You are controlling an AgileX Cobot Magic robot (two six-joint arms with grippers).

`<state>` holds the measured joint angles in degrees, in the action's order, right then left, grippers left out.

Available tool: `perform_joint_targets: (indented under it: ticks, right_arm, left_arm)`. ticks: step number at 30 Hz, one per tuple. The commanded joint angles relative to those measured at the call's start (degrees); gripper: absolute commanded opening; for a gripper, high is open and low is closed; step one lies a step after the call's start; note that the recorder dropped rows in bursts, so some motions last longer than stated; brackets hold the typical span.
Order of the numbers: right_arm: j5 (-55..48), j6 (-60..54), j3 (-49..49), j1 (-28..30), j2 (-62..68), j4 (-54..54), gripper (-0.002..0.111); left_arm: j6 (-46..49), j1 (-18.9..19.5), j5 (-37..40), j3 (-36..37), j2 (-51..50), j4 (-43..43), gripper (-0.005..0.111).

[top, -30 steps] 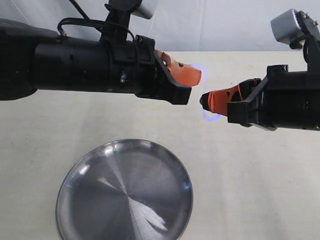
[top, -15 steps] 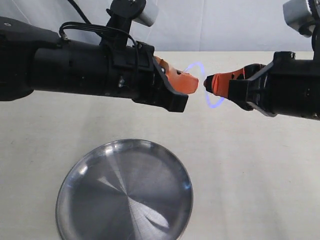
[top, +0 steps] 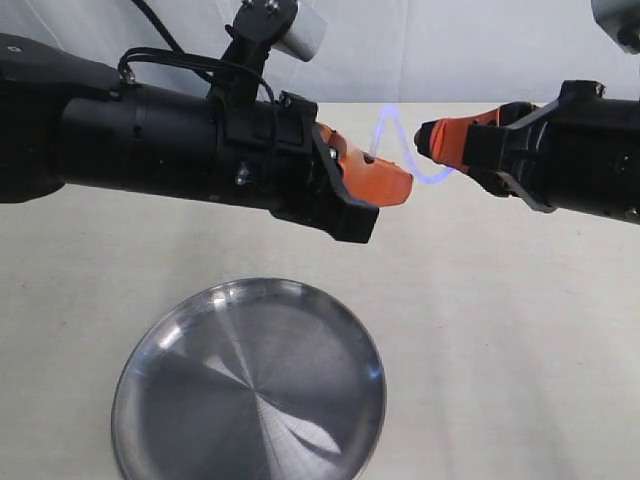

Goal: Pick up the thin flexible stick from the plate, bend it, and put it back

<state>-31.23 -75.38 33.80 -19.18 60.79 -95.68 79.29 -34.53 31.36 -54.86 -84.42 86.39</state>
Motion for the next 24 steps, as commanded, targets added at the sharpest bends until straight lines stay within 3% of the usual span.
perform_joint_targets:
  ticks: [1,24]
  right_arm:
    - [-4.47,-1.03,0.2,0.04,0.09,-2.82,-0.001]
    - [-7.92,-2.81,0.2,0.04,0.09,-4.27,-0.001]
  left_arm:
    - [0.23,-0.38,2.3,-0.12,0.13,-0.72,0.0]
    - [0.32,-0.38,1.7,-0.12,-0.59,-0.59,0.0]
